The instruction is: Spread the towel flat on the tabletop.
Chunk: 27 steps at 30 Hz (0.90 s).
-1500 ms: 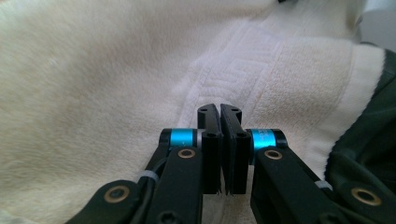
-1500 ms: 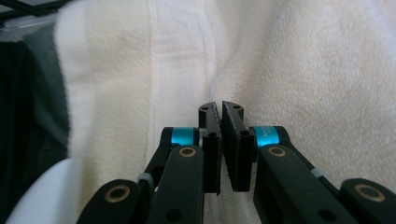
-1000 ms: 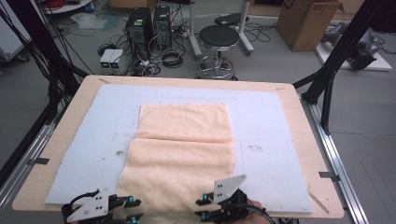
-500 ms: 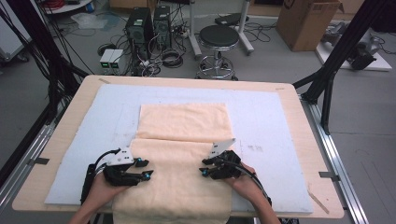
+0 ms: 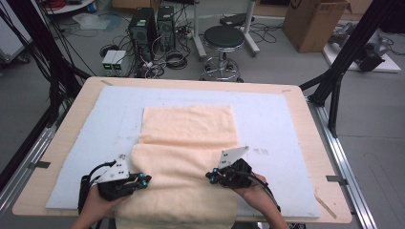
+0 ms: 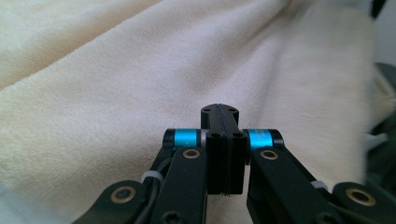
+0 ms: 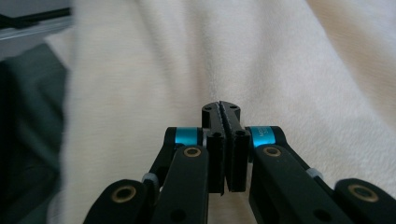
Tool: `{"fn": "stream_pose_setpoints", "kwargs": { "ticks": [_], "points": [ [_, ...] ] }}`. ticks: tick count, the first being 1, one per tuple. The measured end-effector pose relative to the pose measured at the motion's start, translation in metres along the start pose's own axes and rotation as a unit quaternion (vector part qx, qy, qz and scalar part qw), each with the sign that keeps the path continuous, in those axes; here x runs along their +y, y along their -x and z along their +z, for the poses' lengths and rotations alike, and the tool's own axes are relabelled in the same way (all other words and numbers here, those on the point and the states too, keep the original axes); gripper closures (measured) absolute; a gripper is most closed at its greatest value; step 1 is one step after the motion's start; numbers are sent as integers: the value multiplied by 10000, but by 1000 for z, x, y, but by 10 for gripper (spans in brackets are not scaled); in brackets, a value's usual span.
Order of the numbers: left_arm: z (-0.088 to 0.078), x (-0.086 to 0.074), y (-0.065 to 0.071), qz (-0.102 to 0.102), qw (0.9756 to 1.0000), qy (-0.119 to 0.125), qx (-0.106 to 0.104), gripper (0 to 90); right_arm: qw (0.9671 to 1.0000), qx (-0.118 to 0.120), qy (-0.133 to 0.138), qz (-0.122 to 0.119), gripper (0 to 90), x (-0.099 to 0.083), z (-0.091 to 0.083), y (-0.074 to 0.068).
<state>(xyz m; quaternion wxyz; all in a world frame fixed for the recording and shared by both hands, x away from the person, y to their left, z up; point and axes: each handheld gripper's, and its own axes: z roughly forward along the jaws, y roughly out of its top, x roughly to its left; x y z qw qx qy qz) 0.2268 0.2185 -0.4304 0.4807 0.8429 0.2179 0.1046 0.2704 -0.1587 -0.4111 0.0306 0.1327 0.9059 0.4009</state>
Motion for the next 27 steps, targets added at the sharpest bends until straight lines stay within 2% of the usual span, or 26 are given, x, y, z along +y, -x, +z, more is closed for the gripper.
{"fn": "stream_pose_setpoints", "kwargs": {
  "ticks": [2,3,4,5,8,9,10,11,12,13,14,15,16,17,19,21,23,24,25,27],
  "points": [
    [-8,-2,9,30,9998,115,-189,894,9997,226,-19,-122,894,-1,-1,-8],
    [-9,-2,11,74,9997,149,-191,891,9989,433,-47,-165,892,-2,-2,-13],
    [-11,0,12,134,9997,163,-133,856,9984,529,-45,-202,870,-2,-2,-16],
    [-12,2,11,164,9996,203,-45,753,9979,624,-2,-198,797,-3,-3,-17],
    [-5,15,-3,-17,9997,225,91,562,9992,364,187,-45,700,-1,-9,-9],
    [-2,17,-8,-10,9996,231,131,529,9993,185,311,86,661,0,-12,-2],
    [3,21,-16,-10,9995,243,223,523,9994,63,325,110,648,1,-13,3],
    [6,22,-21,-86,9995,214,225,496,9995,-185,237,45,613,1,-13,11],
    [11,24,-28,-196,9995,137,185,464,9994,-277,190,101,588,0,-12,17],
    [15,23,-33,-283,9995,49,97,439,9990,-296,158,281,567,-2,-10,25],
    [18,22,-35,-299,9995,-88,24,436,9987,-159,117,466,552,-5,-8,32],
    [20,20,-34,-295,9993,-198,-93,436,9983,5,60,586,522,-8,-6,35],
    [21,17,-32,-247,9987,-340,-291,439,9981,206,25,586,501,-10,-4,34],
    [20,15,-29,-219,9984,-381,-368,450,9980,390,-13,493,491,-12,-2,29],
    [18,7,-22,-40,9979,-450,-456,476,9988,429,-38,245,487,-15,-1,20],
    [19,0,-22,-71,9969,-586,-520,554,9989,381,-229,173,494,-18,2,16],
    [21,-3,-21,-132,9966,-577,-575,707,9984,369,-386,202,603,-20,7,17],
    [20,-3,-20,-73,9969,-569,-534,779,9984,327,-417,182,689,-20,8,16],
    [19,-3,-18,-42,9968,-547,-588,849,9984,358,-416,167,763,-19,9,15],
    [15,-2,-13,47,9970,-467,-617,892,9988,328,-365,48,813,-17,5,10]
  ]
}}
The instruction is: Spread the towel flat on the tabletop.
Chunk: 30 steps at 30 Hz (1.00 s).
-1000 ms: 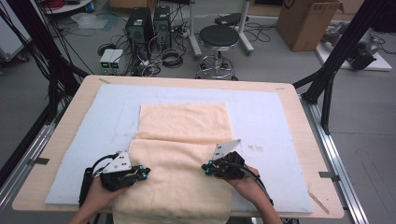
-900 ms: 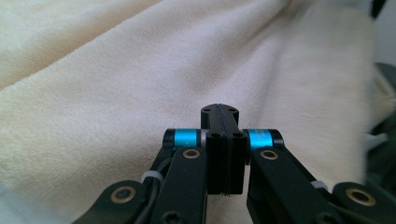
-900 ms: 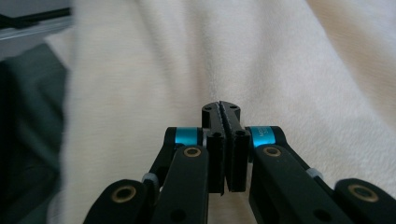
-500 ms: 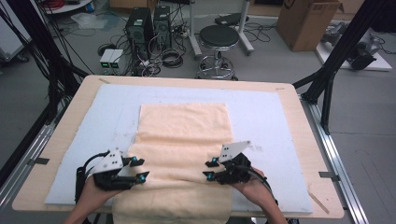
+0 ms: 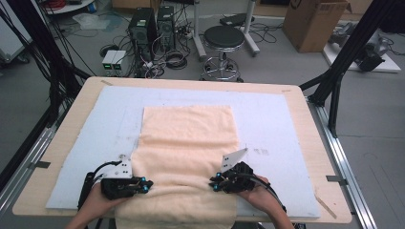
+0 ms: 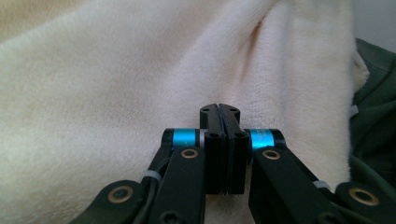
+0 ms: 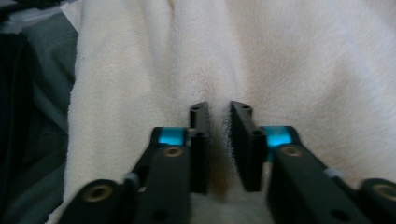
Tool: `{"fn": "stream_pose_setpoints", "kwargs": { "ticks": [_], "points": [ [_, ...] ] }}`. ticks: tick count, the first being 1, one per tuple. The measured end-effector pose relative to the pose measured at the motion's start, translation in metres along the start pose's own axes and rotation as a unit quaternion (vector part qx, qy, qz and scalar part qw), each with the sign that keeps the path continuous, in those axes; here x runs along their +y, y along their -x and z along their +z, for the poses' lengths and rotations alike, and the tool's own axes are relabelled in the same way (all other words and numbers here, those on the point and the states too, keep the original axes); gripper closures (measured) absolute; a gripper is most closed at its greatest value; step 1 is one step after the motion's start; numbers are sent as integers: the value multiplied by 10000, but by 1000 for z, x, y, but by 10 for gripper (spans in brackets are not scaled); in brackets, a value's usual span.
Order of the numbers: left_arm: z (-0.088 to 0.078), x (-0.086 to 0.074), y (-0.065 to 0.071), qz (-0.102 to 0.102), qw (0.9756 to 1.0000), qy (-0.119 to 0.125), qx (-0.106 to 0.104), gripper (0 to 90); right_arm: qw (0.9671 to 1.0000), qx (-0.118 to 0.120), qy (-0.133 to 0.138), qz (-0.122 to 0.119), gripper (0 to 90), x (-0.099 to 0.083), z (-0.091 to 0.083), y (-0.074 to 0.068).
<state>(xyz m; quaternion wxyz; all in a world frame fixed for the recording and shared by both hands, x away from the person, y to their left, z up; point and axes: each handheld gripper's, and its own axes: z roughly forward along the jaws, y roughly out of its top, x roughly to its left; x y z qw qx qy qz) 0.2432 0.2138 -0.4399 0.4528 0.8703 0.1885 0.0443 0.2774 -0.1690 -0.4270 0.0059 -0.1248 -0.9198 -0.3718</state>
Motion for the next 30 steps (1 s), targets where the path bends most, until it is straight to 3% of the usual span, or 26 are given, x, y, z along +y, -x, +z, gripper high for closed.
{"fn": "stream_pose_setpoints", "kwargs": {
  "ticks": [3,6,9,10,11,13,15,18,23,25,26,28,30],
  "points": [
    [-11,-1,11,78,9998,163,-123,896,9995,203,230,37,814,1,-10,-7],
    [-21,-4,26,159,9991,277,-292,897,9984,447,339,-91,805,2,-18,-18],
    [-29,-8,46,279,9974,438,-493,895,9960,806,350,-174,714,2,-21,-27],
    [-30,-8,51,304,9970,555,-442,861,9960,794,383,-175,657,2,-23,-29],
    [-32,-7,54,287,9967,658,-370,751,9963,683,511,-120,632,2,-27,-29],
    [-35,-4,55,273,9948,925,-315,686,9950,566,818,72,637,1,-35,-22],
    [-36,2,48,205,9949,970,-161,629,9954,287,900,180,639,1,-40,-15],
    [-29,10,29,162,9952,932,253,581,9967,-257,676,362,596,2,-35,-4],
    [-11,15,-8,-288,9945,706,714,506,9960,-205,478,731,569,0,-18,18],
    [-6,14,-15,-324,9937,627,866,494,9958,-32,287,870,563,-2,-11,22],
    [-4,13,-18,-418,9950,499,763,494,9959,51,234,877,563,-3,-8,22],
    [0,12,-20,-448,9974,174,529,532,9971,98,-132,746,605,-3,0,18],
    [2,9,-17,-340,9985,18,425,699,9979,123,-218,599,728,-2,1,14]
  ]
}}
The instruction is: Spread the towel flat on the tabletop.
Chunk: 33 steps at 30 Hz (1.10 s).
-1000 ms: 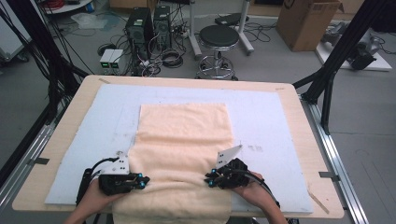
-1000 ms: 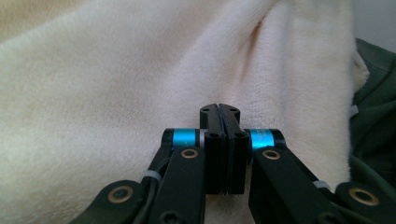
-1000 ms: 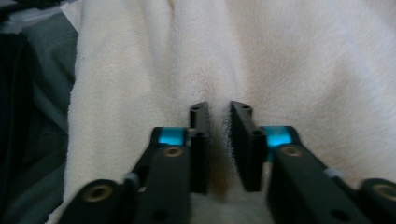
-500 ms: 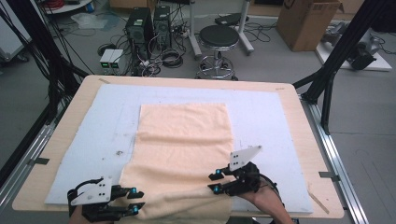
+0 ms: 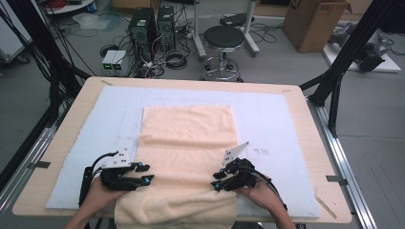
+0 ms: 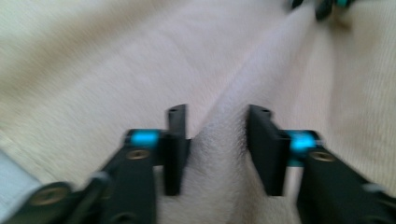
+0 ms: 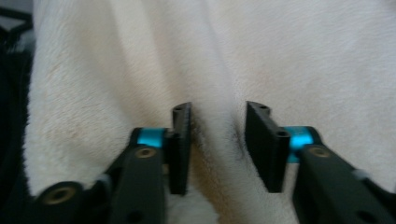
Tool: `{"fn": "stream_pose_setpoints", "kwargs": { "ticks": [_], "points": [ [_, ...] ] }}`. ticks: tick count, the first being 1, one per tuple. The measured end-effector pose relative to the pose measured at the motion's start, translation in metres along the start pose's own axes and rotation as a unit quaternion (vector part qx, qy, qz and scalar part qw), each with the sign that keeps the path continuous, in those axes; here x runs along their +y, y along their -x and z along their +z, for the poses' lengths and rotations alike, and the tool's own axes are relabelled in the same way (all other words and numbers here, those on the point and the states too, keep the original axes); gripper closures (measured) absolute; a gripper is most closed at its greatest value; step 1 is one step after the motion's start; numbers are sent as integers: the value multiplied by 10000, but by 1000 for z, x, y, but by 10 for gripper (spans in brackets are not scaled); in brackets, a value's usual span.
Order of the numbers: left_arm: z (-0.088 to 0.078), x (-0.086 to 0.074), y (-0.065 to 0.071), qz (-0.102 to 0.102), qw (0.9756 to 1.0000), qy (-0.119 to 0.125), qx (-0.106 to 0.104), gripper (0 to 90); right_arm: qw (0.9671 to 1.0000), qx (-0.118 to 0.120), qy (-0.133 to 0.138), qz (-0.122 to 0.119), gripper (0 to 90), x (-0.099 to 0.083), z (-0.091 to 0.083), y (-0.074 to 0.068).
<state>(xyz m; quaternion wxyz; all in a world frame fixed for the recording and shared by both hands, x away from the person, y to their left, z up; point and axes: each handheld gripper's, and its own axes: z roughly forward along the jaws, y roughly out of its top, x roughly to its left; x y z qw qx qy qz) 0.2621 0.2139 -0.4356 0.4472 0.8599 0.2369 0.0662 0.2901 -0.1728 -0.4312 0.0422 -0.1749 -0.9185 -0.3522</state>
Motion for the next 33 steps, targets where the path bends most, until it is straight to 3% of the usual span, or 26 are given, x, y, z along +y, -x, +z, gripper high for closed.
{"fn": "stream_pose_setpoints", "kwargs": {
  "ticks": [2,7,8,10,12,14,15,16,17,20,21,24,25,29,31,33],
  "points": [
    [-2,-3,3,41,10000,-12,-63,788,9999,102,8,-91,820,0,-2,-3],
    [-15,-13,14,78,9991,141,-392,810,9987,361,197,-313,826,-1,-12,-16],
    [-18,-13,16,68,9990,199,-391,787,9983,420,227,-324,780,-1,-14,-19],
    [-23,-12,15,18,9987,392,-336,660,9985,351,348,-243,626,0,-19,-21],
    [-27,-8,9,-176,9977,570,-314,548,9974,330,632,-140,594,2,-27,-17],
    [-31,0,-1,-262,9965,772,-199,531,9959,158,891,-16,573,6,-37,-11],
    [-32,3,-4,-277,9963,805,-129,528,9951,-83,986,1,571,10,-42,-7],
    [-30,9,-10,-280,9964,801,78,523,9943,-252,1039,-12,563,13,-44,-3],
    [-28,13,-15,-310,9957,823,287,521,9927,-565,1063,64,551,17,-46,3],
    [-17,23,-32,-451,9932,734,779,521,9890,-1104,964,210,543,25,-43,25],
    [-13,24,-38,-455,9923,652,949,521,9879,-1167,987,255,542,26,-41,30],
    [1,24,-56,-597,9896,498,1208,520,9849,-1471,806,438,528,24,-30,51],
    [4,23,-60,-675,9887,531,1231,521,9847,-1487,750,513,529,23,-26,59],
    [17,16,-75,-1007,9875,291,1173,525,9822,-1648,683,585,531,20,-16,75],
    [20,15,-76,-973,9884,185,1149,535,9823,-1671,578,611,545,18,-12,79],
    [24,15,-75,-830,9888,48,1240,627,9831,-1672,382,641,580,16,-5,83]
  ]
}}
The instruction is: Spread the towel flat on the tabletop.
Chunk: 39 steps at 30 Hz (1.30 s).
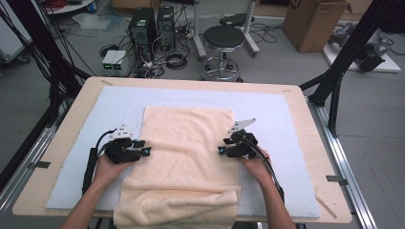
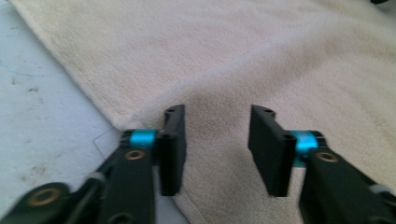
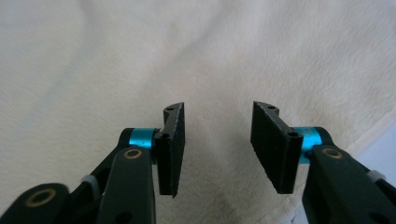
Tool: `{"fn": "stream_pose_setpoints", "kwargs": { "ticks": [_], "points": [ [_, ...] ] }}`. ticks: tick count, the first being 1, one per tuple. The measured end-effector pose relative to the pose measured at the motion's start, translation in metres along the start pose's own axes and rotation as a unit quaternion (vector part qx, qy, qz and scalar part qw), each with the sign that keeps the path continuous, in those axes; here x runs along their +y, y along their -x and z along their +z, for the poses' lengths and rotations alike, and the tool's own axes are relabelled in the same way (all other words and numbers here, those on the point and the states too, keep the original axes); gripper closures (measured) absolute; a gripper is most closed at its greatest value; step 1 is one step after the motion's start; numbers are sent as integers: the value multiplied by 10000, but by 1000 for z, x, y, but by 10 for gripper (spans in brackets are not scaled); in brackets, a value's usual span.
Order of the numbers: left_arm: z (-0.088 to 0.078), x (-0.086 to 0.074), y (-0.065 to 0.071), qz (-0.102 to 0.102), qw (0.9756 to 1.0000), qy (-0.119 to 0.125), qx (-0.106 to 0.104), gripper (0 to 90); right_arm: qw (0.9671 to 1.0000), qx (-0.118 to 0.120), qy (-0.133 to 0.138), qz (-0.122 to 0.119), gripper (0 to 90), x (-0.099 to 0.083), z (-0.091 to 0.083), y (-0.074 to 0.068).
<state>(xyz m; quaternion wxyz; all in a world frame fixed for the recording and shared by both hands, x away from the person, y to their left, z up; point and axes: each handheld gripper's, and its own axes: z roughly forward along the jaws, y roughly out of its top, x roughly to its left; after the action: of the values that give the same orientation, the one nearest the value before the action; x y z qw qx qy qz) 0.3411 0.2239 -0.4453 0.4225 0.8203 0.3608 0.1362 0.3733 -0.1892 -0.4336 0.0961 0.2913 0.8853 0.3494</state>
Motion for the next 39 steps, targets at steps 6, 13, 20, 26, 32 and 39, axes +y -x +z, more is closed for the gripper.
{"fn": "stream_pose_setpoints", "kwargs": {
  "ticks": [6,13,20,26,32,39],
  "points": [
    [5,4,-2,77,9998,-30,186,839,9999,50,61,-89,814,1,4,3],
    [12,10,-7,-160,9991,59,379,864,9999,-60,133,39,845,3,1,10],
    [1,17,-8,-221,9986,421,221,801,9991,116,389,144,761,4,-8,12],
    [2,25,-14,-368,9976,505,307,711,9982,-22,563,194,659,13,-14,19],
    [14,23,-20,-505,9964,493,472,679,9986,-142,385,341,641,12,0,24],
    [22,19,-25,-516,9968,422,430,655,9988,-133,300,358,617,10,10,27]
  ]
}}
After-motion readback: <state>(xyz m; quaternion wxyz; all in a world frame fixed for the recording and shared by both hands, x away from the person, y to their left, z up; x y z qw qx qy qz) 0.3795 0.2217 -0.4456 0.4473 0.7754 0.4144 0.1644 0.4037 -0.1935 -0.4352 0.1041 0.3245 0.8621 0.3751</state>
